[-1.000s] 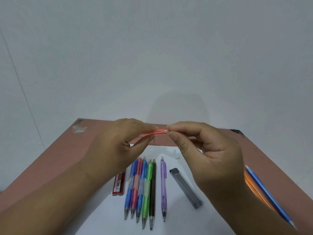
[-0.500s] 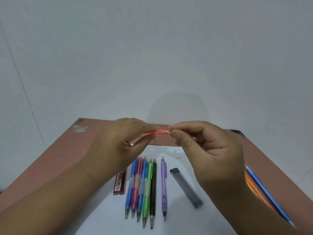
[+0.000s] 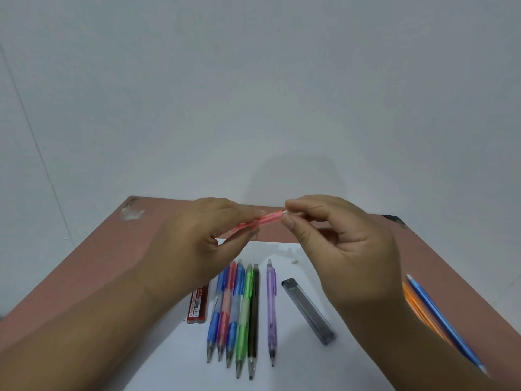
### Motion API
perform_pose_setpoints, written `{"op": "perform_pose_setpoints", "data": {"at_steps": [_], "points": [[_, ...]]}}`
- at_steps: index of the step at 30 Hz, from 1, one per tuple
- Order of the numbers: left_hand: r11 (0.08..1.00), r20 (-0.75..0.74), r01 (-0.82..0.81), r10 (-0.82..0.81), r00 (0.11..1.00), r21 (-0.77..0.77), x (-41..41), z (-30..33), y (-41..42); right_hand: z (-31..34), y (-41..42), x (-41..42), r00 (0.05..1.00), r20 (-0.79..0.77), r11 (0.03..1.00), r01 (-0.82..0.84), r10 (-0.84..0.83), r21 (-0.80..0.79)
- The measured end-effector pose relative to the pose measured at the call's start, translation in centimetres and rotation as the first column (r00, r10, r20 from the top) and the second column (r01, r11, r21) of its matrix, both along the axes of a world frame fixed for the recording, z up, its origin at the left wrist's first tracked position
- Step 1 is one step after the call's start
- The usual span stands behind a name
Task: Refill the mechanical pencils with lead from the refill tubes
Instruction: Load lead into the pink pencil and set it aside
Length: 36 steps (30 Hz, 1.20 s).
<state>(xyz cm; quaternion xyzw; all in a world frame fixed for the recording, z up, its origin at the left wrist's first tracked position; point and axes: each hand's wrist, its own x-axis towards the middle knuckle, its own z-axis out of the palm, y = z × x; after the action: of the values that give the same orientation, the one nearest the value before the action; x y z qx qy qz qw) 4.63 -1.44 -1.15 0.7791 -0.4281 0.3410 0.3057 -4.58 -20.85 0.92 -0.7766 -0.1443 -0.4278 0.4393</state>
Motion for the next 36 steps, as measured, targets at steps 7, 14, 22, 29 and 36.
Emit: {"op": "perform_pose_setpoints", "data": {"at_steps": [7,14,22,29,36], "points": [[1.000,-0.051,0.006,-0.006,0.999,-0.003,-0.1,0.0,0.0,0.1,-0.1,-0.1,0.989,-0.147,0.999,0.025,-0.019,0.039],[0.994,-0.171,-0.054,0.038,0.984,-0.090,0.1,-0.2,-0.1,0.3,-1.0,0.4,0.944,-0.303,0.990,0.141,-0.127,0.025],[0.966,-0.320,-0.166,0.096,0.943,-0.198,0.7,-0.4,-0.1,-1.0,-2.9,1.8,0.660,-0.655,0.920,0.157,-0.368,-0.359],[0.980,-0.284,-0.143,0.100,0.953,-0.135,1.2,-0.9,0.0,-1.3,-2.9,2.0,0.593,-0.712,0.904,0.066,-0.377,-0.423],[0.985,-0.318,-0.118,0.073,0.945,-0.125,0.8,-0.4,0.0,-1.2,-2.7,2.0,0.615,-0.672,0.884,0.093,-0.413,-0.458]]}}
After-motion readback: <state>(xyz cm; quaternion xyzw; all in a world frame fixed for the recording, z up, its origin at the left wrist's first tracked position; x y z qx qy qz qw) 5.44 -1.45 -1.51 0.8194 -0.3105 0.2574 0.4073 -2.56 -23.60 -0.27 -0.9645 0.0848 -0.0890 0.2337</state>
